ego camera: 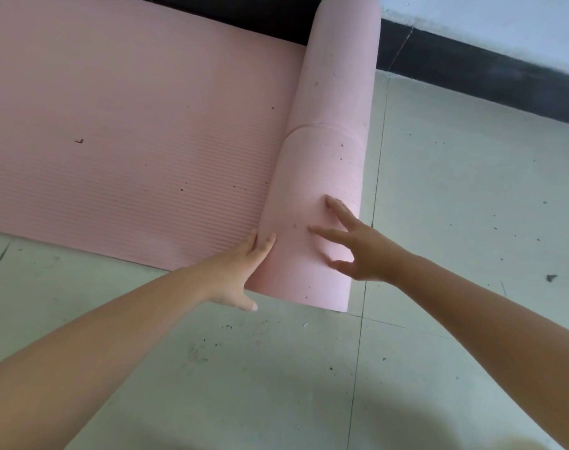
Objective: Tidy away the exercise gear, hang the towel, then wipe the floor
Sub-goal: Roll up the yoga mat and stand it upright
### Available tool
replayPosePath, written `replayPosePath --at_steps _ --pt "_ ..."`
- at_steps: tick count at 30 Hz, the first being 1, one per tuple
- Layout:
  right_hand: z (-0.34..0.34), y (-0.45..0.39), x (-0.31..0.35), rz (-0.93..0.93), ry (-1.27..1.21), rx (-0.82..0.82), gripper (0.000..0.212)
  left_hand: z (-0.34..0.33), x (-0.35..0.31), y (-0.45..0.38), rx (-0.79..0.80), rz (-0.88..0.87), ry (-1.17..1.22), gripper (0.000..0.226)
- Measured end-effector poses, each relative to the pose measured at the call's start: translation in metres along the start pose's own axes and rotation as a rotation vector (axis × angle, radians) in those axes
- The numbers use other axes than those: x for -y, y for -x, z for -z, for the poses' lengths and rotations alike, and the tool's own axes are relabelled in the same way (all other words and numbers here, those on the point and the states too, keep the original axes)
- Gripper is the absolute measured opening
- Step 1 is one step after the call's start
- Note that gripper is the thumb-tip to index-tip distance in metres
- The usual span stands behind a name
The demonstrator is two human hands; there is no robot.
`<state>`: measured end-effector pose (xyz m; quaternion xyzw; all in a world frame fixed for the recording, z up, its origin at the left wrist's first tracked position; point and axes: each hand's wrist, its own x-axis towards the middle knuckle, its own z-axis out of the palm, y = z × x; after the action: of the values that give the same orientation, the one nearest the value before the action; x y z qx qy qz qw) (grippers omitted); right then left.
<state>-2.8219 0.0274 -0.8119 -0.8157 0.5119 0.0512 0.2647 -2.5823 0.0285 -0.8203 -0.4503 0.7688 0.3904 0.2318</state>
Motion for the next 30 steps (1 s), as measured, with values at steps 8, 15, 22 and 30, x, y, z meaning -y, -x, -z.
replayPosePath --at_steps 8,15,22,30 --pt "0.001 -0.010 0.022 -0.118 -0.071 -0.112 0.081 -0.032 -0.047 -0.010 -0.459 0.240 0.408 0.116" --pt "-0.011 0.023 0.015 -0.210 0.136 -0.005 0.072 -0.026 -0.029 -0.019 -0.452 0.211 0.465 0.116" --pt "-0.020 0.016 0.008 -0.041 0.479 -0.094 0.117 -0.011 -0.004 -0.015 -0.335 0.176 0.472 0.104" --pt "-0.001 -0.029 -0.010 0.334 0.578 -0.076 0.116 -0.034 -0.028 -0.006 -0.573 0.172 -0.018 0.066"
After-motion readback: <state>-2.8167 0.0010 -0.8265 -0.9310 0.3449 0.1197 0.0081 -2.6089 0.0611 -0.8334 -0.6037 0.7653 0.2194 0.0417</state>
